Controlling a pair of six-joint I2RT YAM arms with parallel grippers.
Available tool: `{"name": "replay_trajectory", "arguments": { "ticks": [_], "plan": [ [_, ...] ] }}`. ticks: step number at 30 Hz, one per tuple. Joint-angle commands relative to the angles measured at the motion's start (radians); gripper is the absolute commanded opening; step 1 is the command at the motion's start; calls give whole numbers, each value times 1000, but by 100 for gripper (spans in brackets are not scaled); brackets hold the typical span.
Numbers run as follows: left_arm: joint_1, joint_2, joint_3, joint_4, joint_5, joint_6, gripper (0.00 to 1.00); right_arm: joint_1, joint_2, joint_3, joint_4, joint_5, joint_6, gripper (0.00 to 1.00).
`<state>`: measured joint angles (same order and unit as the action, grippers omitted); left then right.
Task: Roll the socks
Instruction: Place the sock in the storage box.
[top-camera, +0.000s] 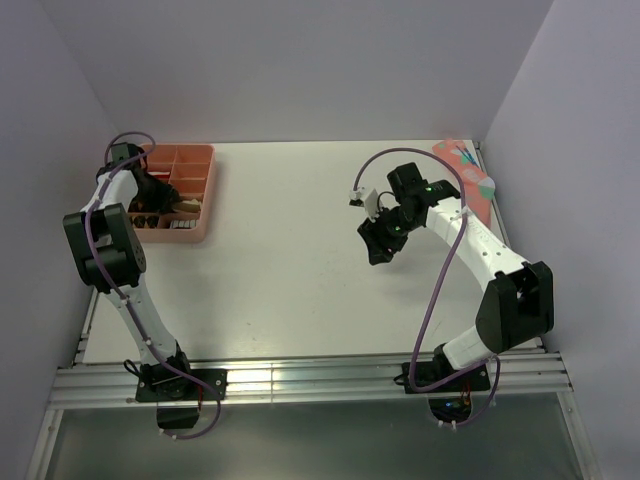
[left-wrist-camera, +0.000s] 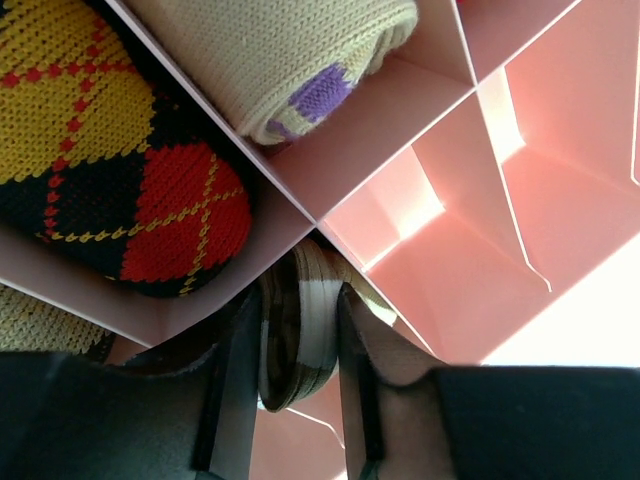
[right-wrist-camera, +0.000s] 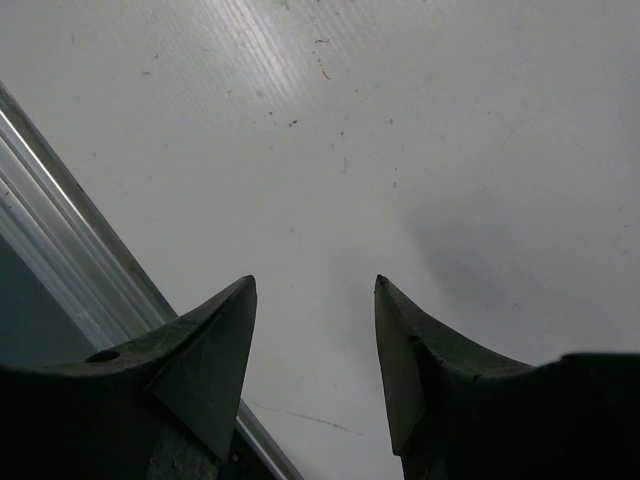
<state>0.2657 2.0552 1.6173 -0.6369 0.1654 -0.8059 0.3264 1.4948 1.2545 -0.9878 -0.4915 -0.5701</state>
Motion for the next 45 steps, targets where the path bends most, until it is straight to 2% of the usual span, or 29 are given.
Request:
{"name": "replay_trajectory", "arguments": {
  "ticks": [1, 17, 45],
  "plan": [
    [-2, -12, 52, 34, -33, 1, 37, -9, -11, 5, 9, -21, -5, 58],
    [-3, -24, 96, -10, -43, 39, 54, -12, -7, 17, 3, -28, -10, 58],
    [0, -167, 10, -56, -67, 117, 55, -10, -13, -10, -5, -64, -19, 58]
  ]
}}
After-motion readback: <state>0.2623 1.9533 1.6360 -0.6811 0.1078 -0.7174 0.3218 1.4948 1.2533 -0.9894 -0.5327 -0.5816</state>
